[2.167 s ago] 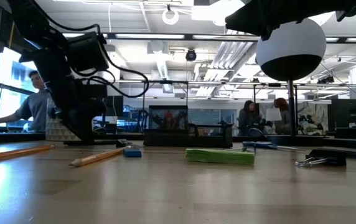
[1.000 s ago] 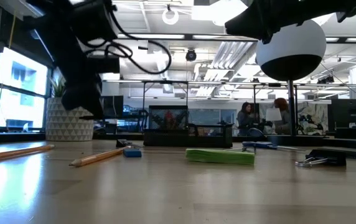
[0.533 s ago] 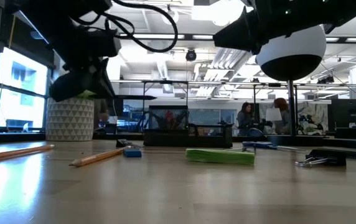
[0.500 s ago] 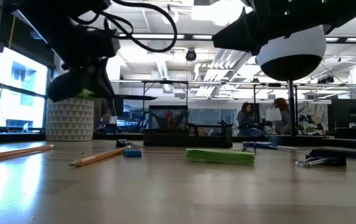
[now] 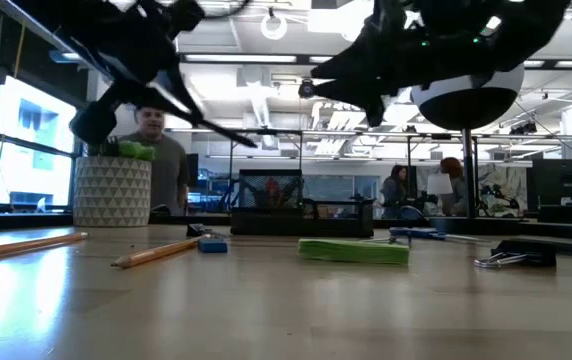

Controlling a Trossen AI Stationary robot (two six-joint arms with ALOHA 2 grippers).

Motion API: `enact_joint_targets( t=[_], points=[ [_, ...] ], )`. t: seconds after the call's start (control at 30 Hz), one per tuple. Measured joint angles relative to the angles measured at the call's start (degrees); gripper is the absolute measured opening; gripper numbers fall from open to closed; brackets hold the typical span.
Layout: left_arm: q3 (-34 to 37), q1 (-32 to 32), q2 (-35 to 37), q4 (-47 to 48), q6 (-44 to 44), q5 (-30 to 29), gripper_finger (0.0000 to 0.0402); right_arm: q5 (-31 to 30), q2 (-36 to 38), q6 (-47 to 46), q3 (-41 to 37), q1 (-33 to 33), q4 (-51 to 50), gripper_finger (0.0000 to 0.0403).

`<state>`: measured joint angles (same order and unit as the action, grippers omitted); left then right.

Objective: Pick and place office supplies into organizer
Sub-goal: Put the black pen into the black desk organizer

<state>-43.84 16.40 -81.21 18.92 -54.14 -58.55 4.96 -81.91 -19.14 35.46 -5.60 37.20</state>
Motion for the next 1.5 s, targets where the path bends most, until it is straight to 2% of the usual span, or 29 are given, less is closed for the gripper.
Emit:
enact_joint_targets(
  t=[0.13,0.27,0.33,0.53,0.63,0.8,1.0,1.3,1.5],
  points=[
    [-0.1,1.0,0.0,-8.4,-15.1,0.0,0.0016,3.2,-5.9,0.0,4.8,-0.4,0.1,0.0128],
    [-0.1,2.4,-0.2,-15.1,-27.9,-0.6,0.0016,12.4,-12.3,1.1,9.7,0.1,-1.0,0.0128],
    [-0.2,3.2,-0.3,-16.4,-33.2,-1.5,0.0016,14.8,-14.1,1.3,12.1,0.3,-1.9,0.0128],
    [-0.2,6.4,-0.3,-17.8,-42.5,-4.9,0.0016,15.6,-15.4,5.0,15.5,0.9,-4.2,0.0141],
    [-0.2,7.5,-0.3,-17.9,-45.1,-5.5,0.0017,15.4,-15.3,5.8,15.6,1.4,-3.3,0.0161],
    [-0.2,7.7,-0.3,-18.0,-48.0,-5.3,0.0017,10.4,-15.3,7.6,15.6,1.9,-2.6,0.0203],
    [-0.2,7.6,-0.3,-19.4,-49.8,-5.3,0.0017,8.9,-15.3,7.6,15.6,2.3,-2.2,0.0235],
    [-0.2,7.6,-0.3,-19.3,-50.6,-4.9,0.0017,7.0,-17.9,8.8,15.6,5.2,4.2,0.0233],
    [-0.2,7.6,-0.4,-22.1,-50.4,-4.6,0.0017,6.6,-22.4,7.4,18.3,5.4,3.8,0.0218]
  ],
)
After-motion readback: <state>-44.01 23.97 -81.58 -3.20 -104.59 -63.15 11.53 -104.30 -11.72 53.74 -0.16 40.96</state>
